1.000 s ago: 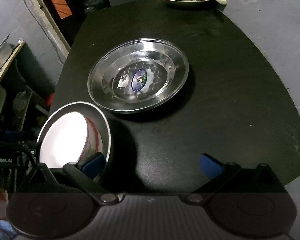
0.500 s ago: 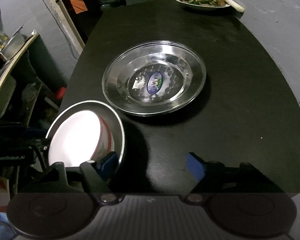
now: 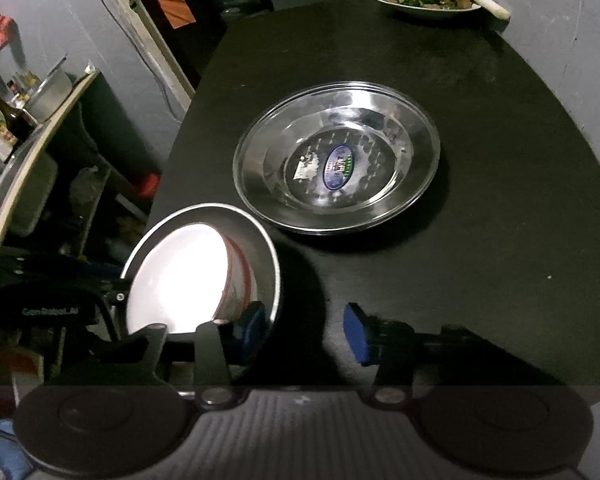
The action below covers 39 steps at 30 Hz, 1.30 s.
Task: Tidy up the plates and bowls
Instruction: 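Lift the steel mixing bowl with both tools and carry it toward the plate stack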
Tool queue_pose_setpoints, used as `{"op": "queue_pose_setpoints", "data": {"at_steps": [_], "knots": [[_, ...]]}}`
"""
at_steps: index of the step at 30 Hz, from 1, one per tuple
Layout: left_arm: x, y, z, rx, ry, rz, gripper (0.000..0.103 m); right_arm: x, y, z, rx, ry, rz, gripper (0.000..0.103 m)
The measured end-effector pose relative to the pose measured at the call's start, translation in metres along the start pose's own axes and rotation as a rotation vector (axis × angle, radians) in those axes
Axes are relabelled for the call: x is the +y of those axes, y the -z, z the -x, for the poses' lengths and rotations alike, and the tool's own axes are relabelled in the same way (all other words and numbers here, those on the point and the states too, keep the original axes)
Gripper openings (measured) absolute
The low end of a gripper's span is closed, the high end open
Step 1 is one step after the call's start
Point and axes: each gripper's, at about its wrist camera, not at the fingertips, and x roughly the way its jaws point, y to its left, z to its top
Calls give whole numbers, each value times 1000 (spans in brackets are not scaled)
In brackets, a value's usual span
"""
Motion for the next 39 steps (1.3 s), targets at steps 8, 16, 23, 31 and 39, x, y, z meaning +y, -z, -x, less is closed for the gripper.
{"op": "queue_pose_setpoints", "data": {"at_steps": [8, 16, 23, 31, 39], "knots": [[4, 0, 0, -2, 13, 27, 13, 3, 0, -1, 9, -74, -29, 14], [10, 0, 0, -6, 35, 54, 13, -7, 0, -7, 25, -110, -115, 17], [12, -1, -1, -8, 41, 64, 12, -10, -2, -12, 33, -123, -151, 17], [14, -1, -1, -10, 46, 69, 12, -15, 1, -11, 39, -124, -211, 25], [15, -1, -1, -11, 50, 74, 13, -15, 5, -12, 24, -109, -232, 29]]}}
